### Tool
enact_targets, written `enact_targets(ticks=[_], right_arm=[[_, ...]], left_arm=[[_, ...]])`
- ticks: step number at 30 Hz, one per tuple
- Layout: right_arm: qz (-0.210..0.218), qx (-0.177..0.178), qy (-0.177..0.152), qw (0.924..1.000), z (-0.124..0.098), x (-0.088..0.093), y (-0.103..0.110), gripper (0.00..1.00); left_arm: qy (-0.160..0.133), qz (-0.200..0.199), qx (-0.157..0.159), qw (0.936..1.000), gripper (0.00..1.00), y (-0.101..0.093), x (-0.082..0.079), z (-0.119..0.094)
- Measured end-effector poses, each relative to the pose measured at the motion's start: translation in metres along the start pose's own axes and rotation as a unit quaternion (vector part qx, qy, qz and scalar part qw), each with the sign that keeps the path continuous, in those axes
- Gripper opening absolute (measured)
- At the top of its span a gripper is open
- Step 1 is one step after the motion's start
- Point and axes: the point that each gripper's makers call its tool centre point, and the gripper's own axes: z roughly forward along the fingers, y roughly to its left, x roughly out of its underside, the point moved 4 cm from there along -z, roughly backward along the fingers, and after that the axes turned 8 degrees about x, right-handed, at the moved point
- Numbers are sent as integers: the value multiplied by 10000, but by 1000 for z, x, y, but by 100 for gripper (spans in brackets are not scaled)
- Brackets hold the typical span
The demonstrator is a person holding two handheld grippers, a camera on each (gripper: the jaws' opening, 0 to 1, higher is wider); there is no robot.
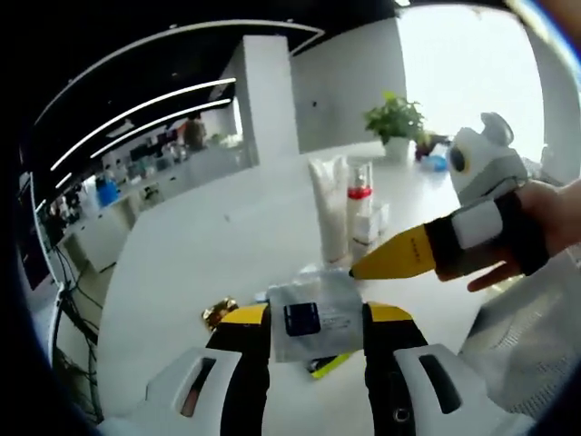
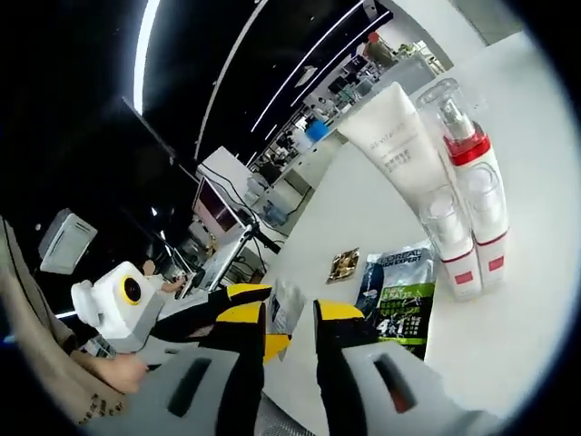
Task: Arrange the skincare products in the storage area until every visible bottle or jar stands upright without overlapping.
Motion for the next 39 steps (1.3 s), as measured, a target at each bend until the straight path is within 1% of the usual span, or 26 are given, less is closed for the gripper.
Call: enact_targets(ticks=[5,8,12,16,17,18,19,21,23,24,25,26,27,28,29,30,31,32,33,34,35,36,37,38,39], right_arm=[[139,2,35,9999,4,1,-1,11],[182,-1,111,9998,5,4,-1,2],[421,-108,40,9990,3,2,2,1],[433,-72,21,9990,3,2,1,1],[431,-35,16,9991,2,2,0,1],[424,49,19,9991,2,2,-2,1],[423,42,26,9991,2,2,-3,1],[449,43,32,9990,2,2,-5,1],[427,53,59,9991,1,2,-5,1],[401,41,73,9992,1,2,-5,1],[399,37,88,9992,1,2,-5,1],[390,26,106,9992,1,2,-4,1],[391,9,113,9992,1,3,-4,1],[395,-14,122,9991,2,3,-3,1],[390,-27,134,9991,2,3,-2,1],[371,-47,150,9992,3,3,0,1],[360,-68,156,9992,3,3,1,1],[357,-93,161,9992,4,3,2,1],[358,-111,175,9991,4,4,3,1],[351,-118,180,9992,5,4,4,1],[340,-135,177,9992,5,4,5,1],[342,-148,180,9991,5,4,6,1],[350,-162,193,9991,6,4,7,1],[344,-174,208,9990,7,4,7,1],[325,-173,225,9991,7,5,7,1]], left_arm=[[-46,7,40,10000,38,-2,-2,-1],[-54,19,70,10000,38,-3,-2,0],[-103,-33,89,9999,38,-1,-3,0],[-117,-82,176,9997,38,-2,-3,1],[-110,-126,227,9996,38,-2,-3,2],[-108,-261,374,9989,39,-4,-2,2],[-151,-425,428,9981,41,-4,-2,2],[-124,-677,670,9954,45,-4,1,1],[-202,-1125,800,9902,47,2,4,0],[-261,-1539,1006,9826,47,3,6,-2],[-161,-1687,1130,9790,47,5,9,-3],[-197,-1745,1113,9781,48,9,11,-3],[-237,-1881,1196,9745,48,11,12,-3],[-150,-1986,1378,9702,47,10,16,-4],[-106,-2167,1450,9654,45,14,20,-5],[-215,-2317,1476,9613,44,18,20,-6],[-266,-2704,1593,9491,44,19,23,-7],[-253,-2984,1607,9405,44,21,26,-7],[-224,-2972,1563,9417,43,26,31,-8],[-197,-2883,1574,9443,42,27,33,-8],[-114,-2911,1612,9429,38,26,37,-9],[-107,-2937,1627,9419,35,27,38,-10],[-155,-3012,1680,9385,33,26,38,-11],[-227,-3210,1704,9313,30,26,38,-12],[-262,-3224,1685,9311,29,27,38,-12]])
